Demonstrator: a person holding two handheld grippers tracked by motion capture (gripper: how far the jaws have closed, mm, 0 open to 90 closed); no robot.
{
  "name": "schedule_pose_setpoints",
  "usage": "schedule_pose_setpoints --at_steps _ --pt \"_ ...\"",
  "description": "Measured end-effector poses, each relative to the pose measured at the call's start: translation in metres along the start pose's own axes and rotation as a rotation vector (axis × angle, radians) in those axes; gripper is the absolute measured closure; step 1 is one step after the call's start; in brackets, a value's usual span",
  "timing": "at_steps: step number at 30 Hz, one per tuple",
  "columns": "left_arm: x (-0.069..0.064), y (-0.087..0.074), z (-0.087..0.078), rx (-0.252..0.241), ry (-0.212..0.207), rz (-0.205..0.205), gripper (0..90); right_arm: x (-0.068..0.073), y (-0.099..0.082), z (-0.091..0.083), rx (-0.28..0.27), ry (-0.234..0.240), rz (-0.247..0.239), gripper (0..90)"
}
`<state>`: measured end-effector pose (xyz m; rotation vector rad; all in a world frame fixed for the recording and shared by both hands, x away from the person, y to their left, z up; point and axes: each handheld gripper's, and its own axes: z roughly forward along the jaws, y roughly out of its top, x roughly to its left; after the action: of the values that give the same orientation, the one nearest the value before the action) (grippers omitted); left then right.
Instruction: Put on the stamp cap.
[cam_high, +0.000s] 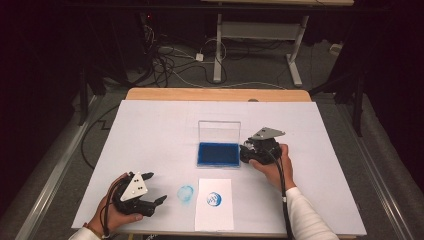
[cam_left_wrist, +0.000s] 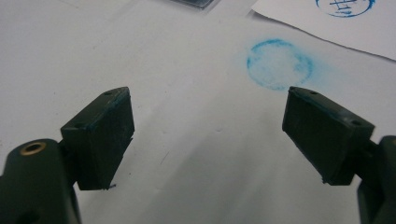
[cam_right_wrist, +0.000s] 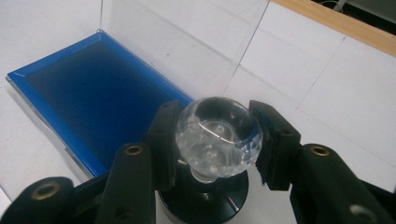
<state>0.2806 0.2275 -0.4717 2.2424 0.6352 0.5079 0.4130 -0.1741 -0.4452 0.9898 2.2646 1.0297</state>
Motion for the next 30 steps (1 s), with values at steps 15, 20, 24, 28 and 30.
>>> schedule_pose_setpoints --at_steps 15,20,24,28,30 --pt "-0.001 0.002 -0.001 0.003 0.011 -0.014 16.1 0.004 0.006 -0.012 -0.049 -0.04 -0.021 36.2" --pt "0.0 0.002 -0.002 0.002 0.013 -0.015 16.1 0.005 0.01 -0.02 -0.09 -0.05 -0.044 34.6" --pt "0.002 0.001 -0.001 0.005 0.014 -0.02 16.2 0.006 0.013 -0.023 -0.118 -0.06 -0.052 30.8" --pt "0.002 0.001 0.0 0.007 0.013 -0.019 16.2 0.008 0.014 -0.024 -0.111 -0.071 -0.063 26.0" --pt "0.003 0.001 0.0 0.004 0.013 -0.023 16.2 0.007 0.015 -0.025 -0.118 -0.06 -0.063 23.8"
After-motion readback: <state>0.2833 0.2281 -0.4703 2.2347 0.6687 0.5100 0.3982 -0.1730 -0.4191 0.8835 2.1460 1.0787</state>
